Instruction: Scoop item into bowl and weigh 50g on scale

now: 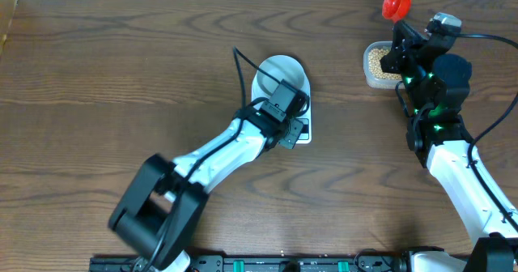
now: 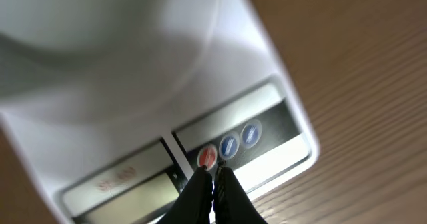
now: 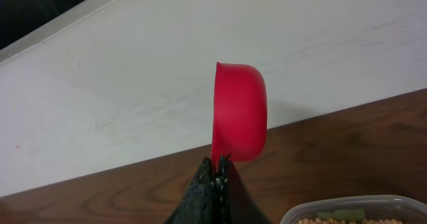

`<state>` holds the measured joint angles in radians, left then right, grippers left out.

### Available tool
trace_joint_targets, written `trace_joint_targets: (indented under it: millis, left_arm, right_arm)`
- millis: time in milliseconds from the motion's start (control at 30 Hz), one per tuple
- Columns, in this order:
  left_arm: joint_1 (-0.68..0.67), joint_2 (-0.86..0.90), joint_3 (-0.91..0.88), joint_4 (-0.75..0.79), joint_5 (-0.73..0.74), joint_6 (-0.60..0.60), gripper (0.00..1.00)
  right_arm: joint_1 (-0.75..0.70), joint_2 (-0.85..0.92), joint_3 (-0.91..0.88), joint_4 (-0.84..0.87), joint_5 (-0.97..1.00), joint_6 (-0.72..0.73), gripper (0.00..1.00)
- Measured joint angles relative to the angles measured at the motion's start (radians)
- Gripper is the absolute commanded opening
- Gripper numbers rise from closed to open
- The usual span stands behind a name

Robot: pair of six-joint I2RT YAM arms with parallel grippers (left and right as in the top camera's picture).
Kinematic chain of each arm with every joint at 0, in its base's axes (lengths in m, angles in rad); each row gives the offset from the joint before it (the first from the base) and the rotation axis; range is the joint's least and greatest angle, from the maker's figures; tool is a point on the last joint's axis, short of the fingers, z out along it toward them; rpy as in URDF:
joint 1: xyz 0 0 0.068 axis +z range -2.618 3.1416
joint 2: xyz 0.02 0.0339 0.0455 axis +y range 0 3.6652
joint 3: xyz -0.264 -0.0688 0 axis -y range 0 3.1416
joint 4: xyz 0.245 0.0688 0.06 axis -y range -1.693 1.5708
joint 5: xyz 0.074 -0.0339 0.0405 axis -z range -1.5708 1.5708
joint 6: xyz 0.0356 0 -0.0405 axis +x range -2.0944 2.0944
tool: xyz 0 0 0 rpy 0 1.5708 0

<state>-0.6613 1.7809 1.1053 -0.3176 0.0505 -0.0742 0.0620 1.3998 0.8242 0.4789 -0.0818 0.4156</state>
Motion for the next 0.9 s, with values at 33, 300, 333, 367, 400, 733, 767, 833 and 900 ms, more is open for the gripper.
trace_joint_targets:
  millis: [33,300,333,367,400,733,767,833,900]
  left_arm:
    - [0.000,-0.020,0.000,0.007,-0.001,0.000,0.07]
    - [0.000,-0.049,0.000,0.011,-0.004,0.000,0.07]
    - [0.000,-0.040,0.000,0.011,-0.004,0.000,0.07]
    - [0.000,-0.028,0.000,0.012,-0.004,0.000,0.07]
    - [0.000,-0.018,0.000,0.012,-0.004,0.000,0.07]
    - [0.000,0.058,0.000,0.053,-0.003,0.000,0.07]
    - [0.000,0.058,0.000,0.053,-0.003,0.000,0.07]
    - [0.000,0.061,0.000,0.054,-0.003,0.000,0.07]
    - [0.000,0.066,0.000,0.054,-0.003,0.000,0.07]
  right_arm:
    - [0.000,0.000,0.000,0.000,0.000,0.000,0.01]
    - [0.000,0.000,0.000,0.000,0.000,0.000,0.01]
    - [0.000,0.000,0.000,0.000,0.000,0.000,0.01]
    - [0.000,0.000,0.000,0.000,0.000,0.000,0.01]
    - [0.000,0.000,0.000,0.000,0.003,0.000,0.01]
    - [0.000,0.000,0.000,0.000,0.012,0.000,0.01]
    - [0.000,0.000,0.000,0.000,0.012,0.000,0.01]
    - [0.000,0.000,0.000,0.000,0.012,0.000,0.01]
    - [0.000,0.000,0.000,0.000,0.012,0.000,0.01]
